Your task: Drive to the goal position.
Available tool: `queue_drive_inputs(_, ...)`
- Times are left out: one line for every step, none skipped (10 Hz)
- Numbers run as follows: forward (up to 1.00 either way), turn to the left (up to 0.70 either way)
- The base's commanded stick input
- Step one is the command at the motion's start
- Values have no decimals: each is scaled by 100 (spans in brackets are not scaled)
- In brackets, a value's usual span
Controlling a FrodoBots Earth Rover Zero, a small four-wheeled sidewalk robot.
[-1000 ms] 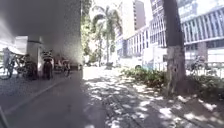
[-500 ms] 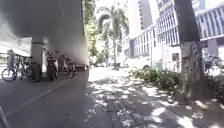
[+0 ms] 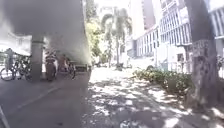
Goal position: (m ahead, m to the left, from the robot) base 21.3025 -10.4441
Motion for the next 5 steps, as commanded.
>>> queue_drive_inputs(45, 0)
queue_drive_inputs(45, 0)
queue_drive_inputs(45, 4)
queue_drive_inputs(45, 27)
queue_drive_inputs(45, 27)
